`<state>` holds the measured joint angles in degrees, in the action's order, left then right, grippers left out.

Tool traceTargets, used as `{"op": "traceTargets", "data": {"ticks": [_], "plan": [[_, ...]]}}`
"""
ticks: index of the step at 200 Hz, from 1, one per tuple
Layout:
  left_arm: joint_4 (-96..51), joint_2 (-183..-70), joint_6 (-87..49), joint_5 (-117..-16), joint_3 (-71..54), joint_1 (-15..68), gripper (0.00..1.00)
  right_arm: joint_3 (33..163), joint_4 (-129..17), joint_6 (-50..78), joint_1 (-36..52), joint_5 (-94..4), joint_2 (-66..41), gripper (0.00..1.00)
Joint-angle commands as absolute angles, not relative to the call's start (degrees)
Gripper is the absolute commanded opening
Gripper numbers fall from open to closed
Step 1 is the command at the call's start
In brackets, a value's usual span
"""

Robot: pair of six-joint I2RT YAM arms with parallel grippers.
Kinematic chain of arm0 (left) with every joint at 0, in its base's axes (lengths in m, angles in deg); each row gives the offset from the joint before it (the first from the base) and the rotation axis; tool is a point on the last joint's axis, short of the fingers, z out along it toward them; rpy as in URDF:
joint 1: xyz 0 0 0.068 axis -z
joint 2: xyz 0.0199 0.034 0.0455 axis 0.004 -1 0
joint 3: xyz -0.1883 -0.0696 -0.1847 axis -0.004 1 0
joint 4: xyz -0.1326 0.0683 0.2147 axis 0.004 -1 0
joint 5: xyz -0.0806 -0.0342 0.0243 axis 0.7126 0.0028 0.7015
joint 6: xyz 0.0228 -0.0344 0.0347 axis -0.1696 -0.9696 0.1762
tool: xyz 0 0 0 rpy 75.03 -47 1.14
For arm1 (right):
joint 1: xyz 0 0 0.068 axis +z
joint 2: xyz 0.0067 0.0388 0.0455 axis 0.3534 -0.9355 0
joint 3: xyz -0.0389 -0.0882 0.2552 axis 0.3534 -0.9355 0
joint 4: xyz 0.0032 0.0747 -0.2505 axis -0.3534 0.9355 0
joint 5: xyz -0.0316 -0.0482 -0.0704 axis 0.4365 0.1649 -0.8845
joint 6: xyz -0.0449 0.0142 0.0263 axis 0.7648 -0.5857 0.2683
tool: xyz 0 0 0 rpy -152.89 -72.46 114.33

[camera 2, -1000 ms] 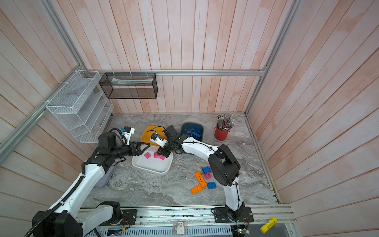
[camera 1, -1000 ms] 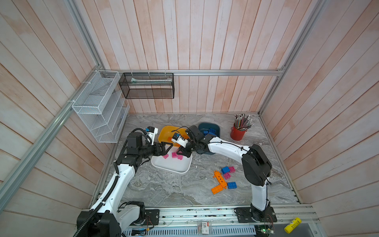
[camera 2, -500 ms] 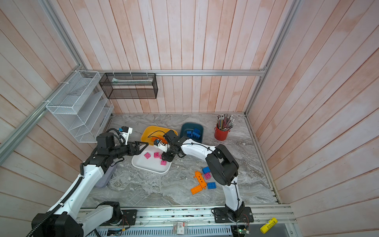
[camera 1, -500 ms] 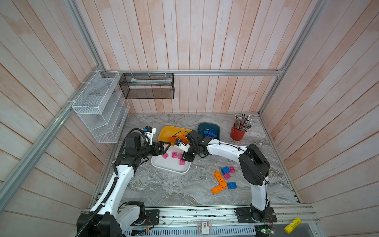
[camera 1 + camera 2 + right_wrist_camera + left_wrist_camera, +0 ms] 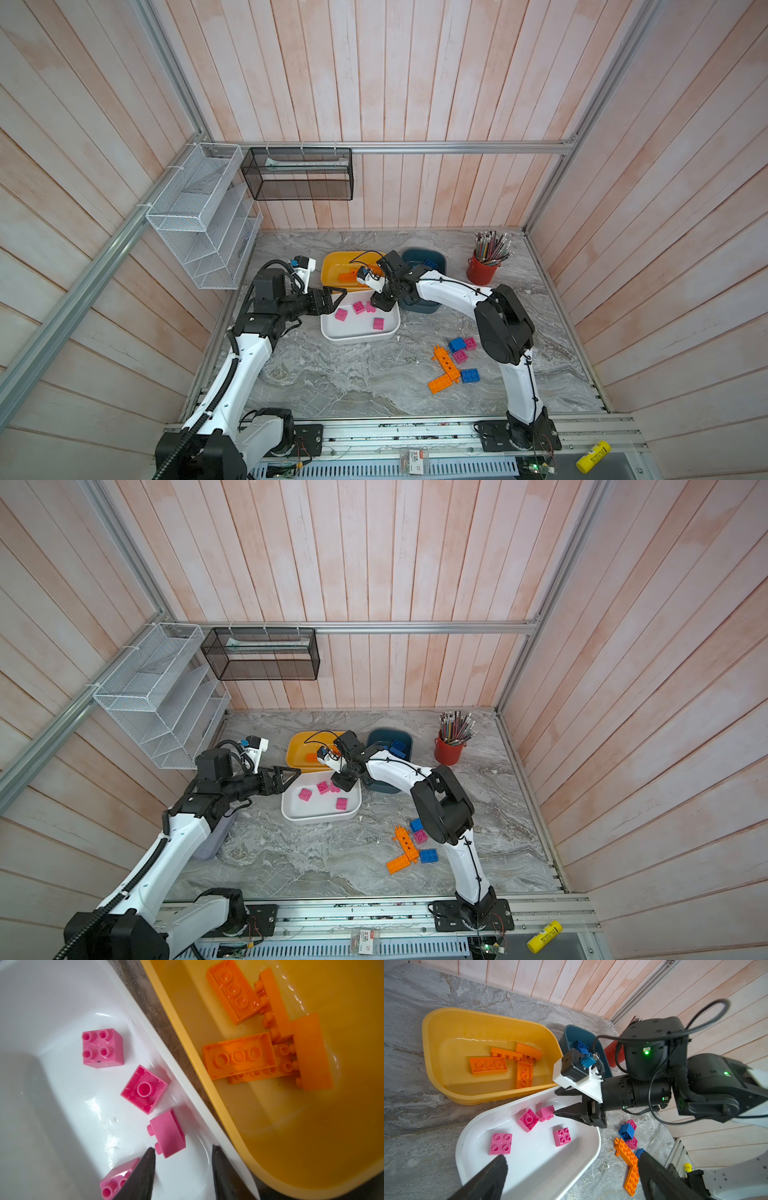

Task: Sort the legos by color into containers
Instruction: 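Lower the tall pink brick into the white tub and open the right gripper, then raise the right gripper and move it back over the brick pile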

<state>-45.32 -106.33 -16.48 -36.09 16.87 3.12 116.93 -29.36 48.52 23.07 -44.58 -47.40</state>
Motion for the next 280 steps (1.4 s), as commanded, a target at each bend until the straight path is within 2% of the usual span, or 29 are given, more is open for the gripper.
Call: {"op": "traceTargets", "data": {"ticks": [1, 77, 115, 157, 185, 211, 250, 280], "plan": [[-45.28, -106.57, -16.06, -35.74, 16.48, 2.77, 1.00, 120.14, -28.34, 49.40, 22.91, -44.89, -49.67, 0.46], [-44.68, -107.14, -16.21, -34.99, 16.39, 2.75, 1.00, 118.31, -29.22, 48.51, 23.15, -36.38, -45.70, 0.46], [-44.60, -107.15, -16.57, -33.00, 15.66, 2.77, 1.00, 106.34, -32.09, 47.44, 20.96, -35.92, -31.45, 0.51], [-42.33, -107.97, -18.81, -29.54, 15.59, 3.68, 1.00, 95.64, -19.45, 47.80, 17.73, -43.00, -16.53, 0.58], [-41.46, -108.51, -19.29, -29.94, 16.07, 5.77, 1.00, 90.41, -12.09, 39.44, 17.62, -45.86, -10.40, 0.60], [-40.05, -108.87, -19.96, -30.03, 17.11, 6.91, 1.00, 87.52, -7.46, 30.44, 17.65, -46.35, -9.73, 0.59], [-39.09, -109.00, -19.86, -29.83, 18.43, 7.28, 1.00, 78.18, -10.68, 15.04, 18.41, -51.12, -7.23, 0.58], [-39.05, -109.41, -19.26, -29.54, 18.78, 7.27, 0.99, 73.46, -13.78, 11.32, 20.66, -51.32, -5.83, 0.58]]}}
